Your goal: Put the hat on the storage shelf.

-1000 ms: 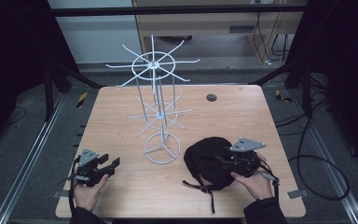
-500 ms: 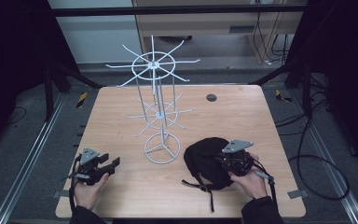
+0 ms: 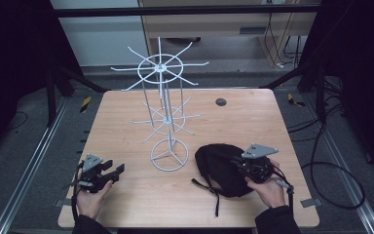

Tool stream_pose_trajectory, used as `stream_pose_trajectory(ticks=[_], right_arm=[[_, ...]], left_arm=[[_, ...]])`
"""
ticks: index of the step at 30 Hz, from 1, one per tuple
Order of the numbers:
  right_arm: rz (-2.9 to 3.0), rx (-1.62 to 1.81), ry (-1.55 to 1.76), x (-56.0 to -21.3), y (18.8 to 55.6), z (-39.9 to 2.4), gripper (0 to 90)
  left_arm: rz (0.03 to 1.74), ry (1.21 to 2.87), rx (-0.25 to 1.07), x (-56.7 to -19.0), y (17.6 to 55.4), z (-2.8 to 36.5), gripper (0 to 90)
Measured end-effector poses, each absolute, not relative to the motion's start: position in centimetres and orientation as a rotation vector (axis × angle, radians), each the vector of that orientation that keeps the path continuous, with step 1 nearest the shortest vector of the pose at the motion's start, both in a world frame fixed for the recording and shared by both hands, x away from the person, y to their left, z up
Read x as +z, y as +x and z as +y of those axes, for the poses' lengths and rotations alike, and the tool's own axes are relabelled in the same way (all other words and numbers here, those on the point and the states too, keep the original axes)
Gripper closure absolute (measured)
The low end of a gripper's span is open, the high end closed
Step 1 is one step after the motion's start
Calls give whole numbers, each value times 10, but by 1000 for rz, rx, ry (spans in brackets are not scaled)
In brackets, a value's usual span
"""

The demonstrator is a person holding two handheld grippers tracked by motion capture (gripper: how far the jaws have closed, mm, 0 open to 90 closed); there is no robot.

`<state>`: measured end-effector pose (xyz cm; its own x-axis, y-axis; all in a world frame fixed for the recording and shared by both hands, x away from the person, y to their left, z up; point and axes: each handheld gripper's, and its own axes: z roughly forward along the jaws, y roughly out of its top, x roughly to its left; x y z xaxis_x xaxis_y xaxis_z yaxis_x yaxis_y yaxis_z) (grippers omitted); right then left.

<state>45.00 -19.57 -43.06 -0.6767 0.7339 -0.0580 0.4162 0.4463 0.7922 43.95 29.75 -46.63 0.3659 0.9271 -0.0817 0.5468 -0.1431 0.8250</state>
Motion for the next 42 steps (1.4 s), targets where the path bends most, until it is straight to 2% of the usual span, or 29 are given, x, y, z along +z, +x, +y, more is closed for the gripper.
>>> stream_pose_trajectory(ticks=[32,42], right_arm=[[1852,1421,1009,-358,414,-249,819],[1728,1533,939,-321,396,-257,819]], left_arm=[[1284,1813,567,-468,440,297,433],[1280,1830,566,-470,442,294,425]])
